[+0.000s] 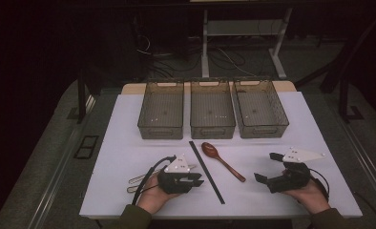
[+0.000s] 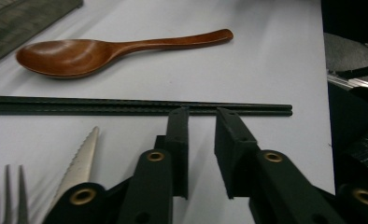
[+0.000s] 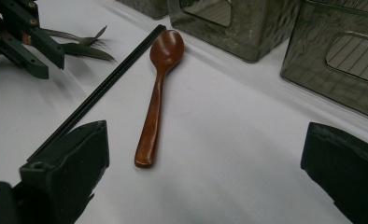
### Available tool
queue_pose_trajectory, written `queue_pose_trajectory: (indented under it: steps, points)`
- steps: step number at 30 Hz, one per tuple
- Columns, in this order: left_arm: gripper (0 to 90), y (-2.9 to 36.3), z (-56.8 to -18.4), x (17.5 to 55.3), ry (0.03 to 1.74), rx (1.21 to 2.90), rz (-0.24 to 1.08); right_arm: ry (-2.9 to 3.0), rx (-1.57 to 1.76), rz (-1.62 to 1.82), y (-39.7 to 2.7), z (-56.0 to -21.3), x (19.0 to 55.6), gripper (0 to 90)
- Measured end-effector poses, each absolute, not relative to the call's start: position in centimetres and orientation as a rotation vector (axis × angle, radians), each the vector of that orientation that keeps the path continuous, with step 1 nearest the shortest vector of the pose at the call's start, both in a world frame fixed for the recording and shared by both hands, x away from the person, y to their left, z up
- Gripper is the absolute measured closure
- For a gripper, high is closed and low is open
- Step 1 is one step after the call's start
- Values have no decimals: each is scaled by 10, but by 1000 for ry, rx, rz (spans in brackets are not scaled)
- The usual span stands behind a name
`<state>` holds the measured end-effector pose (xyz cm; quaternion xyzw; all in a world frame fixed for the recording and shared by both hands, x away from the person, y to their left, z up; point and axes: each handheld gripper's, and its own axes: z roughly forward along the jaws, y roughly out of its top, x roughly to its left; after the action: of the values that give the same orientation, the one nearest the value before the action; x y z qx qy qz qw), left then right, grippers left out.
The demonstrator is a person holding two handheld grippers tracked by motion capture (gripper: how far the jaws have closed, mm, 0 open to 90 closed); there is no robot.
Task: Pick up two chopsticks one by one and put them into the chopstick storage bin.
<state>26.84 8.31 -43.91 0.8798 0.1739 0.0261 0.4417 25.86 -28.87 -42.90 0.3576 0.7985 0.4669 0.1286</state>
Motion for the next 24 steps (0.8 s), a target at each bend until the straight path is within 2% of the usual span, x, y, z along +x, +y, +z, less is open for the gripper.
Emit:
queue_pose_trajectory:
  steps: [7,16,24]
  points:
    - [888,71,-445,269,418,2220,17,2319,1042,1355,-289,-429,259,6]
    - [890,52,-452,270,355,2288,6,2320,1041,1354,-289,-429,259,6]
    - [889,42,-454,269,365,2269,-4,2320,1046,1350,-288,-429,259,6]
